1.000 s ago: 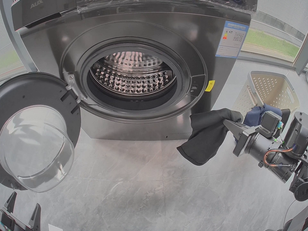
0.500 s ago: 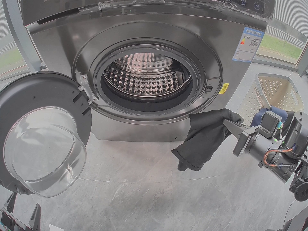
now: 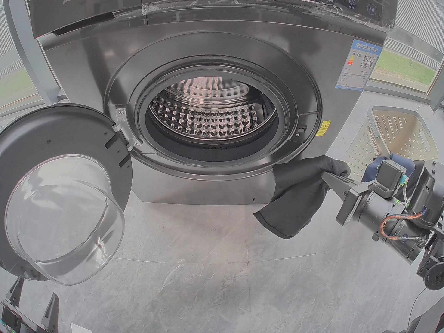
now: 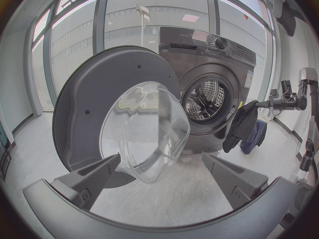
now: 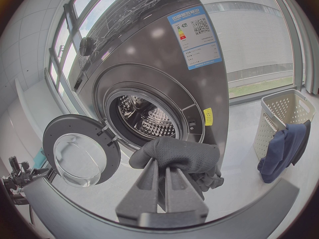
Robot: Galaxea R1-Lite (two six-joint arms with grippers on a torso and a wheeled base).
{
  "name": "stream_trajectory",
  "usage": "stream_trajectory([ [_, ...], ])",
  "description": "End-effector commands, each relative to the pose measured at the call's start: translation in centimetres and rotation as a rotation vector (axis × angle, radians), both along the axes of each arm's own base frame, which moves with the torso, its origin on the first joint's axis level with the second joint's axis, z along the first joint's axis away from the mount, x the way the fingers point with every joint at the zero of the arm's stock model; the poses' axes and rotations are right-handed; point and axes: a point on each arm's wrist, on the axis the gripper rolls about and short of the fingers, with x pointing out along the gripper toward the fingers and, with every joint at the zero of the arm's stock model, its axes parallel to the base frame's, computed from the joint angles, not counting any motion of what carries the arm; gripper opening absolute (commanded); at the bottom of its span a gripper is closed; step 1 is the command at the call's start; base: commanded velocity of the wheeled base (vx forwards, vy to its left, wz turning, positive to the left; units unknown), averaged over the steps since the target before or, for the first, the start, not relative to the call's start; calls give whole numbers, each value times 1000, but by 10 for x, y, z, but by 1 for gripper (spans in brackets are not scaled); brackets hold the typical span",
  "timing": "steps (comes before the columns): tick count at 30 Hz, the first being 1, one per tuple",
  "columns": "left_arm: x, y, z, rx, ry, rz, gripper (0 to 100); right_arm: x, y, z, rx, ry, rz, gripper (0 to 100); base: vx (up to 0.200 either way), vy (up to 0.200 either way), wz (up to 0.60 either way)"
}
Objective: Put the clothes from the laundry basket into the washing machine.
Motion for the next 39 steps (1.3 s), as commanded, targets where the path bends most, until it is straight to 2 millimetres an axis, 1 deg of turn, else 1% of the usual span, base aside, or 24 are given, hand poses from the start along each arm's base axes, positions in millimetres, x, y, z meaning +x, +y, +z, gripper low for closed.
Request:
stream_trajectory([
  [1, 0, 0, -5, -1, 2, 1, 100, 0, 0, 0, 1, -2, 0, 0, 0, 0, 0],
  [25, 0, 0, -5, -1, 2, 1, 100, 0, -2, 0, 0, 0, -6, 0, 0, 0, 0],
  [28, 0, 0, -5, -1, 2, 1, 100, 1, -2, 0, 0, 0, -8, 0, 200, 0, 0],
  [39, 0, 0, -5, -1, 2, 1, 100, 0, -2, 0, 0, 0, -6, 0, 0, 0, 0],
])
